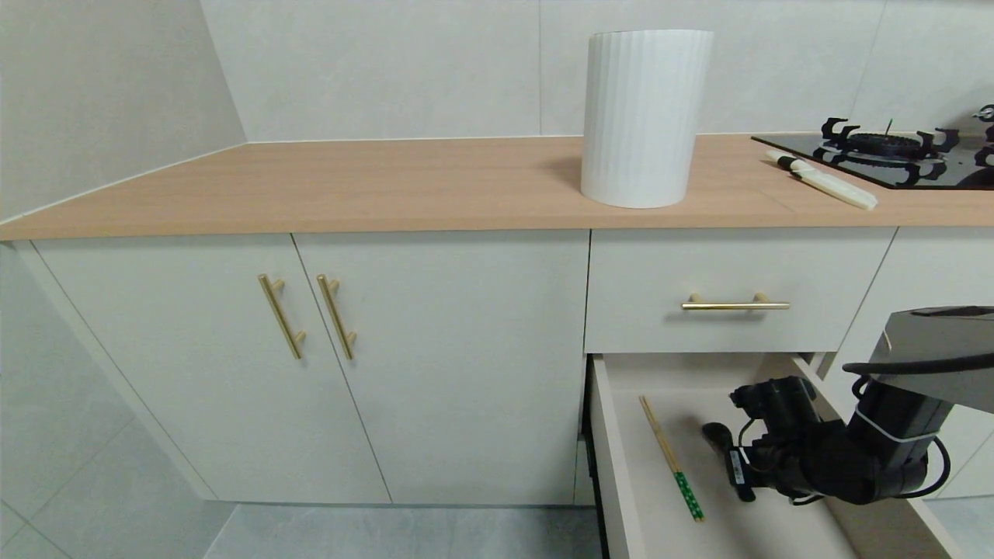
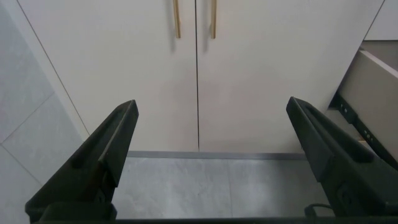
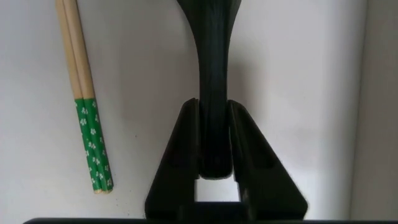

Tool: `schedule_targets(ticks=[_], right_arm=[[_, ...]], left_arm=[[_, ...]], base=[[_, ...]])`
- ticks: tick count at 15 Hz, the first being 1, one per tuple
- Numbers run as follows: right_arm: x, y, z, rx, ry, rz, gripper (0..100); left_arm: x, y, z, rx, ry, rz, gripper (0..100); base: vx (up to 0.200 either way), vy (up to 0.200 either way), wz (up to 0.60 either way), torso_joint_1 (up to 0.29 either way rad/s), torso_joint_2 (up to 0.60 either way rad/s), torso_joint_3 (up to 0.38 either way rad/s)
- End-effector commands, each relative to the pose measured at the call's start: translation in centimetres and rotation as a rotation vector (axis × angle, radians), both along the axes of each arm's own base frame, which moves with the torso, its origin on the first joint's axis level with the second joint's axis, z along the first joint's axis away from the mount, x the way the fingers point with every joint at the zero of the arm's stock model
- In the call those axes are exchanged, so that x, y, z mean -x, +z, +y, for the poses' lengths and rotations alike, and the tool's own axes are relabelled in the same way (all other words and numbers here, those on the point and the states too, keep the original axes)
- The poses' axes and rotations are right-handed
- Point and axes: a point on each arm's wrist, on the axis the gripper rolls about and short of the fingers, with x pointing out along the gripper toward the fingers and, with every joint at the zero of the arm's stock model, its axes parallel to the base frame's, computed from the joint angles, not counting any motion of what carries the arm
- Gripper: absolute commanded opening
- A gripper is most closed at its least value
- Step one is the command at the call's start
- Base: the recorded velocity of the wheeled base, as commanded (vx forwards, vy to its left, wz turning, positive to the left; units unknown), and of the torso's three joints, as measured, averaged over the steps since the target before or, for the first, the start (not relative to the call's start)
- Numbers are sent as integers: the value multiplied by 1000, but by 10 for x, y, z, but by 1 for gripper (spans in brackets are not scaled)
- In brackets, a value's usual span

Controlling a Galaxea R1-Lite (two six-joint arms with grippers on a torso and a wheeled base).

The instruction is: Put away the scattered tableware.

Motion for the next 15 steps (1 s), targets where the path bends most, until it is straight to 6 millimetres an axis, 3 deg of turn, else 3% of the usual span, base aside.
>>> schedule_targets(ticks=[1,4,6,10,15], right_arm=[[0,1,0,-1,1,-3,100],[0,3,0,-3,0,-9,100],[3,21,0,-11,0,-53,100],[23,96,-2,-46,14,-210,100],[83,181,9,-111,141,-242,100]], left_arm=[[0,0,0,1,0,0,100],[0,0,0,1,0,1,100],[0,0,0,1,0,1,100],[0,0,0,1,0,0,100],[0,0,0,1,0,1,100]], base=[[0,0,0,0,0,0],[0,0,0,0,0,0],[0,0,0,0,0,0],[0,0,0,0,0,0],[0,0,0,0,0,0]])
